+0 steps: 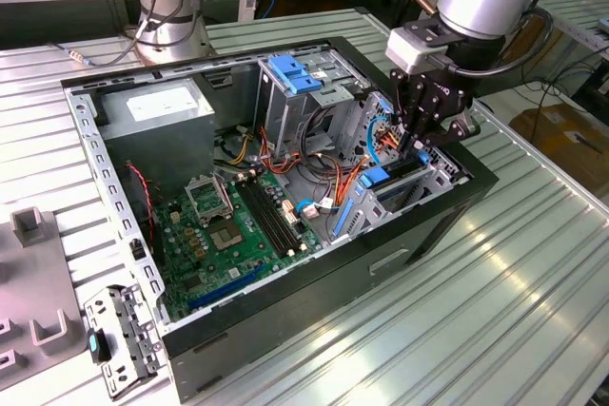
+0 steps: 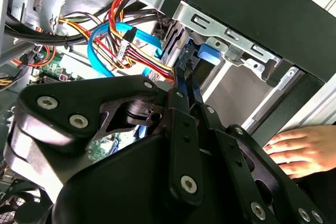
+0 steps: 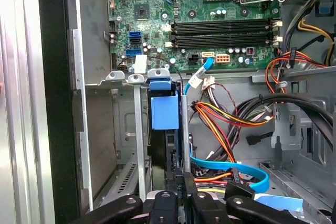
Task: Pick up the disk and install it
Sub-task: 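Insert the first disk wire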
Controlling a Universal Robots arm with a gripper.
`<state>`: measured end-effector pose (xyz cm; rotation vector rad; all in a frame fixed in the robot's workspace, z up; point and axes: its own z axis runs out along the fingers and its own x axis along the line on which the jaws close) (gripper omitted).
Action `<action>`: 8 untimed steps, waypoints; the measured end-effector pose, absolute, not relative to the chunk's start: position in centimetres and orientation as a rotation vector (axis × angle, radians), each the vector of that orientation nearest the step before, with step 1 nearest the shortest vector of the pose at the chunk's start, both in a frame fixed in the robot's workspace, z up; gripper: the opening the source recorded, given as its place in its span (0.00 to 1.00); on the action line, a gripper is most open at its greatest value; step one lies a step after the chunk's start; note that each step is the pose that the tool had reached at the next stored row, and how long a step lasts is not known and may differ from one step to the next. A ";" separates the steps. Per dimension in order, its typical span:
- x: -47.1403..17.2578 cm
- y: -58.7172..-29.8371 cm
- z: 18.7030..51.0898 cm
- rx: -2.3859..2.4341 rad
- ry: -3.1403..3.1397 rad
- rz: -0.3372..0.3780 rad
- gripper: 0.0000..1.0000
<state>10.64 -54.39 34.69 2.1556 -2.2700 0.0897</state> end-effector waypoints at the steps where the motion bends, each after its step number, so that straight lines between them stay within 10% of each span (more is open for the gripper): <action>1: 10.6 -54.4 34.7 2.156 -2.270 0.090 0.16; 8: 10.7 -54.4 34.5 2.155 -2.269 0.089 0.16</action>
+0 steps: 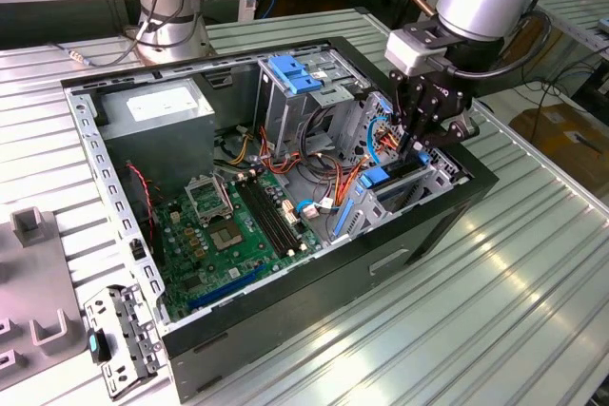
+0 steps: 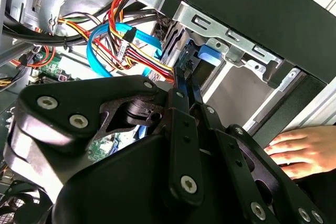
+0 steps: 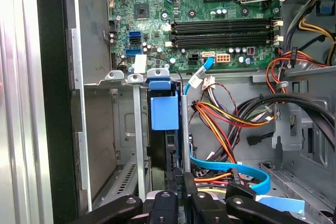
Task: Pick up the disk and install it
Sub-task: 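Insert the first disk wire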
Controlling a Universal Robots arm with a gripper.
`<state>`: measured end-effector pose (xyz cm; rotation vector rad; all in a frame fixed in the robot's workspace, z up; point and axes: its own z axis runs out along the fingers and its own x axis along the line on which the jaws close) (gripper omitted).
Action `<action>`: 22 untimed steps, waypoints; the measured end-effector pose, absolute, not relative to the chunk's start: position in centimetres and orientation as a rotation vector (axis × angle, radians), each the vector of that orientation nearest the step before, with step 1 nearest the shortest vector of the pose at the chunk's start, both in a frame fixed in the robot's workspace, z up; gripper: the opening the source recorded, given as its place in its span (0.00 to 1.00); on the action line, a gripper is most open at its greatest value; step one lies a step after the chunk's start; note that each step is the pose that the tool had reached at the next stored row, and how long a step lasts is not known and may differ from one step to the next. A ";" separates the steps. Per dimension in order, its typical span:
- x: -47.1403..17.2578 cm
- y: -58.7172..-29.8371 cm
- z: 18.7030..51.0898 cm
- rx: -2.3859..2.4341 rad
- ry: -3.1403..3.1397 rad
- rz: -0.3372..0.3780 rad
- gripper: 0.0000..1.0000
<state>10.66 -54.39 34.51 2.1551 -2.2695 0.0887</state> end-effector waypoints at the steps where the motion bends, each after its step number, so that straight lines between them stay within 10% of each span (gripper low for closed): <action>1: 10.7 -54.4 34.5 2.155 -2.270 0.088 0.16; 22: 10.7 -54.6 34.0 2.155 -2.269 0.086 0.16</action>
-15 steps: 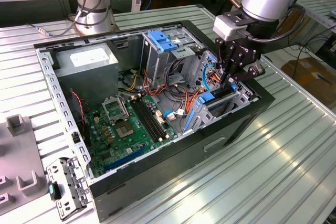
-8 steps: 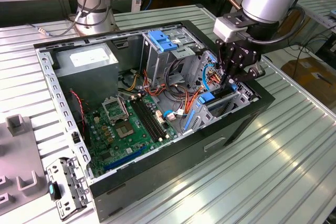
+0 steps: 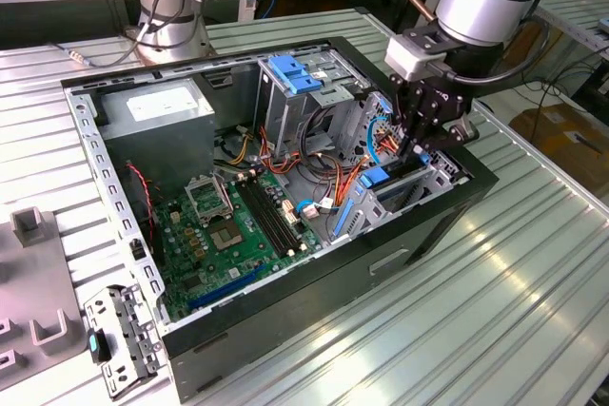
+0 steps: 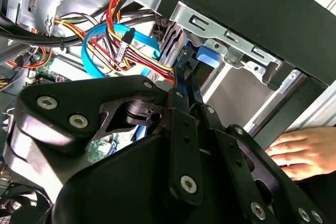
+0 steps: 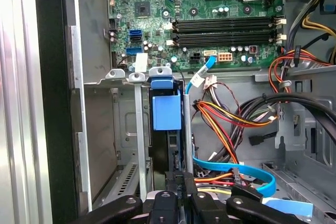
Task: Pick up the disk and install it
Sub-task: 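Insert the first disk wire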
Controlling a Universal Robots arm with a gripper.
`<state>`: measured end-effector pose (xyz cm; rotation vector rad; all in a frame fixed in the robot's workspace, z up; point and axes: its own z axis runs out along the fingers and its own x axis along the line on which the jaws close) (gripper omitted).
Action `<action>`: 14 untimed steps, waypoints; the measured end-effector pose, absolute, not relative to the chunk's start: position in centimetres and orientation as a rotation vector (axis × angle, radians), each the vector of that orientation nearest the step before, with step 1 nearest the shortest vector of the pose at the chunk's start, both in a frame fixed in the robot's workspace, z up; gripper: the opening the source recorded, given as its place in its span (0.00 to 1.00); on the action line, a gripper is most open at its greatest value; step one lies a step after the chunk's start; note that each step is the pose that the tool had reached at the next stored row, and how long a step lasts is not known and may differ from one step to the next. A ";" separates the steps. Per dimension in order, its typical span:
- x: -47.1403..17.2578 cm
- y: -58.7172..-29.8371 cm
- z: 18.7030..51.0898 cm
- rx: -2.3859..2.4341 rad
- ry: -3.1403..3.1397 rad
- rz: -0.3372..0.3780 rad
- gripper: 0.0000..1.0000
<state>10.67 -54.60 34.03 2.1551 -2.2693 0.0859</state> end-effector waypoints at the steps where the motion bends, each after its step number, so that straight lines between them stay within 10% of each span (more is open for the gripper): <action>1: 10.7 -54.6 34.0 2.155 -2.269 0.086 0.16; 14: 10.7 -54.6 35.2 2.155 -2.270 0.085 0.22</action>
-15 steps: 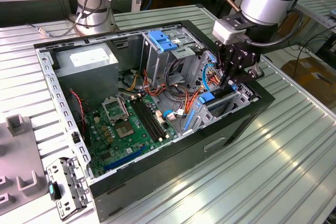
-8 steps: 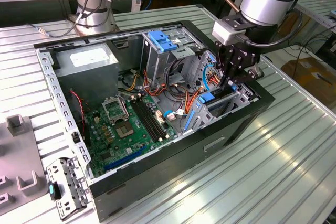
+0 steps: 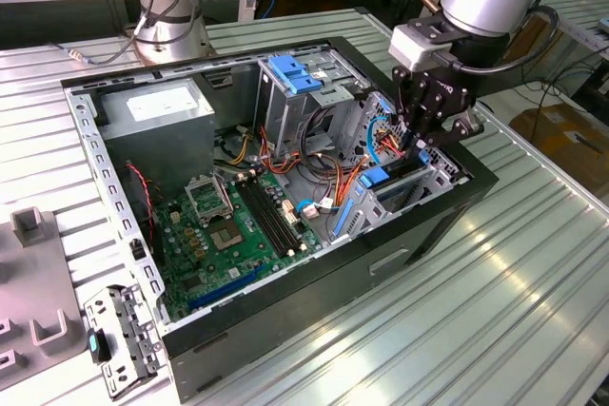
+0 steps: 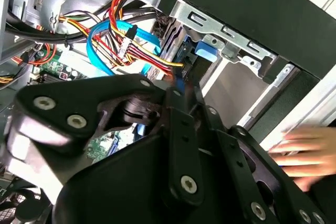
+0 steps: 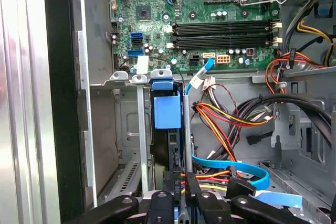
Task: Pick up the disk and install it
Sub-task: 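Insert the first disk wire, then insert the second disk wire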
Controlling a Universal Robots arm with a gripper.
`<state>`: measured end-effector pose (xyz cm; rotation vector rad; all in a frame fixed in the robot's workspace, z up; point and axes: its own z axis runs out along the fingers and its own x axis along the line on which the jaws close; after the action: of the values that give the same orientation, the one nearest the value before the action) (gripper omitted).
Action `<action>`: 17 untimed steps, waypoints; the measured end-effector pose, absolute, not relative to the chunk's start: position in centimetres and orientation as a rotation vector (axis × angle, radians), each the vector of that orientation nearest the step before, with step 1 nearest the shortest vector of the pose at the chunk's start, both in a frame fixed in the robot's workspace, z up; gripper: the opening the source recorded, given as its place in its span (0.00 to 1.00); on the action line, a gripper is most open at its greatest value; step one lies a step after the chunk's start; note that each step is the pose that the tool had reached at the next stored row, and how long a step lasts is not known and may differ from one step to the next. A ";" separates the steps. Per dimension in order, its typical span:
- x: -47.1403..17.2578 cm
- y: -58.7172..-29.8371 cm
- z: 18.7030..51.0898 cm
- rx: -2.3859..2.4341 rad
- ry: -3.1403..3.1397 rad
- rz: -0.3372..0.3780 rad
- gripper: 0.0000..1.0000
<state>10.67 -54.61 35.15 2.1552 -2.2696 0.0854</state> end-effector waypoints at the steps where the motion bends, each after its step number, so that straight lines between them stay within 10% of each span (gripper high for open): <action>1: 10.7 -54.6 35.2 2.155 -2.269 0.086 0.22; 3: 10.7 -54.6 35.2 2.155 -2.270 0.085 0.11; 17: 10.6 -54.6 35.3 2.155 -2.269 0.086 0.11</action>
<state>10.61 -54.61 35.27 2.1552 -2.2694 0.0856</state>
